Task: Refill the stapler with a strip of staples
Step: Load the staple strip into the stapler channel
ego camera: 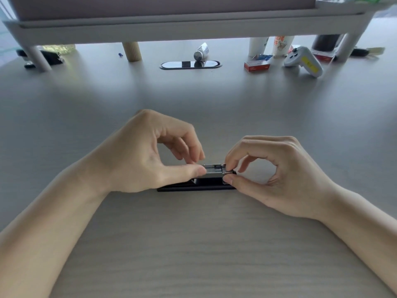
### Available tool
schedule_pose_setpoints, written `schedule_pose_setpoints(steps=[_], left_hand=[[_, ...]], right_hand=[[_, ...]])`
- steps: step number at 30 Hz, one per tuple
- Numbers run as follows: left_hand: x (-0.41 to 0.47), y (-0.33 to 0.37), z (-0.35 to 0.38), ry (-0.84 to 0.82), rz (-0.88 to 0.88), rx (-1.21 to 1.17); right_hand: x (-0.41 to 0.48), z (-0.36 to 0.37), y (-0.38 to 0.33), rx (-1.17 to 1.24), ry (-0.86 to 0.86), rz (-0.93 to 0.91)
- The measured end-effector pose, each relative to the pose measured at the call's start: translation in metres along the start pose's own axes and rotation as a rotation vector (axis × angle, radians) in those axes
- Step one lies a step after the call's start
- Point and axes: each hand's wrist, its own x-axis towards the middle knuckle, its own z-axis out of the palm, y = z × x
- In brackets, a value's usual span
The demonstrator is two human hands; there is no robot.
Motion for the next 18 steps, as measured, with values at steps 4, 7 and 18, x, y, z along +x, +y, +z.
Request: schedule_pose_setpoints(steps=[4,7,18], left_hand=[[0.0008,-0.0043,-0.0025,-0.038,0.008,0.090],[0.0012,-0.0058,0.0012,-0.055,0.041,0.089],[0.0012,-0.0038,0.0043,-0.059,0.059,0.090]], right_hand=[[0.0000,0.0004,0.0005,0.001,0.002,-0.001],[0.0000,0.0000,0.0002,0.000,0.007,-0.001],[-0.0003,0.0009,0.0002,-0.002,0.009,-0.002]])
